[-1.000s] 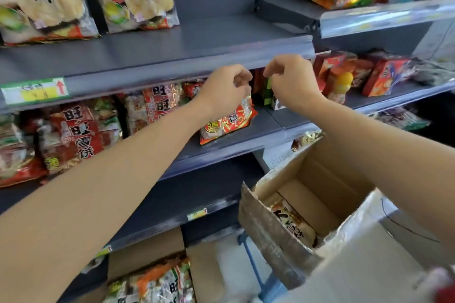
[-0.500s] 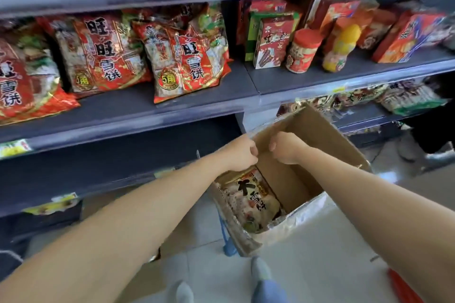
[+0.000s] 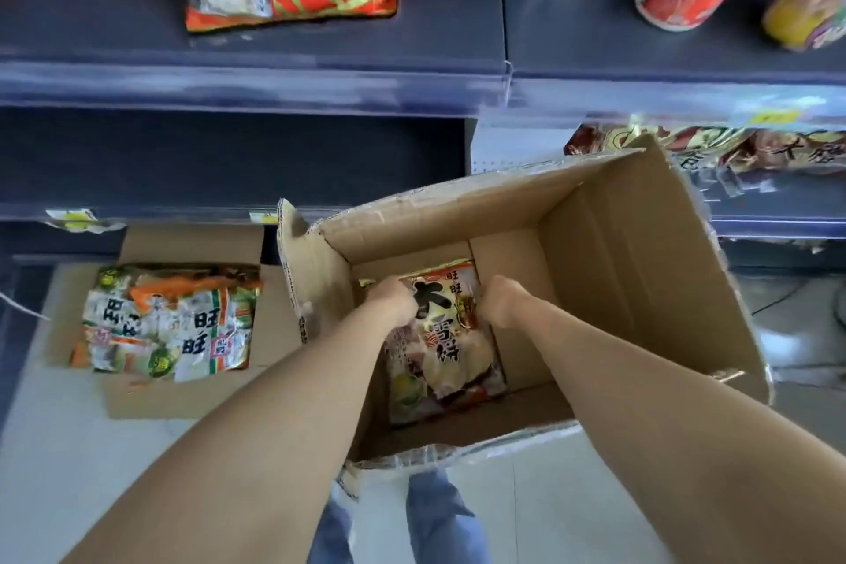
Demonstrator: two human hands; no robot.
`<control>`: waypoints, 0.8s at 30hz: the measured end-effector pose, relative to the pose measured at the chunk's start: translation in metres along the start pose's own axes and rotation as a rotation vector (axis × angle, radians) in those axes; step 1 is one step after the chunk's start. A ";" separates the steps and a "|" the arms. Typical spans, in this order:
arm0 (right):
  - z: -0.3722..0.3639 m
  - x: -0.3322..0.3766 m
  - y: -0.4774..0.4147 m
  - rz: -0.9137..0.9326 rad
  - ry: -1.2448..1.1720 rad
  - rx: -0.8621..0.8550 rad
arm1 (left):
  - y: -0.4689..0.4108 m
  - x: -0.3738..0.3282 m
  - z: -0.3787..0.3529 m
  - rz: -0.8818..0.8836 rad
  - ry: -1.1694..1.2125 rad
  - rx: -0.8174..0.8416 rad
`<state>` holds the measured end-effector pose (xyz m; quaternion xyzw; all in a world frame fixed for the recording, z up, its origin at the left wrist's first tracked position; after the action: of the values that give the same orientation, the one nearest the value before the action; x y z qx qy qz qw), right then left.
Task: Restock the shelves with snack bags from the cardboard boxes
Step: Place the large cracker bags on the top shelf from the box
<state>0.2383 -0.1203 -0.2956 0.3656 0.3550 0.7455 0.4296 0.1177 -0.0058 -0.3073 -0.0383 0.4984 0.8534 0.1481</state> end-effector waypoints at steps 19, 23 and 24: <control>-0.076 -0.056 -0.081 -0.274 -0.629 0.257 | -0.071 0.056 -0.082 0.346 0.563 0.168; -0.047 -0.061 -0.052 -0.247 -0.575 0.222 | -0.050 0.033 -0.062 0.275 0.526 0.121; -0.036 -0.060 -0.041 -0.227 -0.571 0.190 | -0.043 0.027 -0.055 0.255 0.508 0.101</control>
<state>0.2451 -0.1665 -0.3624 0.5566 0.3265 0.5237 0.5562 0.1004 -0.0274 -0.3762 -0.1806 0.5621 0.8023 -0.0883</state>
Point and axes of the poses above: each hand's wrist, its own y-axis away from the middle knuckle, its own z-axis out of the back of the hand, x = y × z, the point moved 9 cm from there along -y, towards the middle knuckle, and after that the axes turned 5 degrees about -y, right-handed, at the moved point
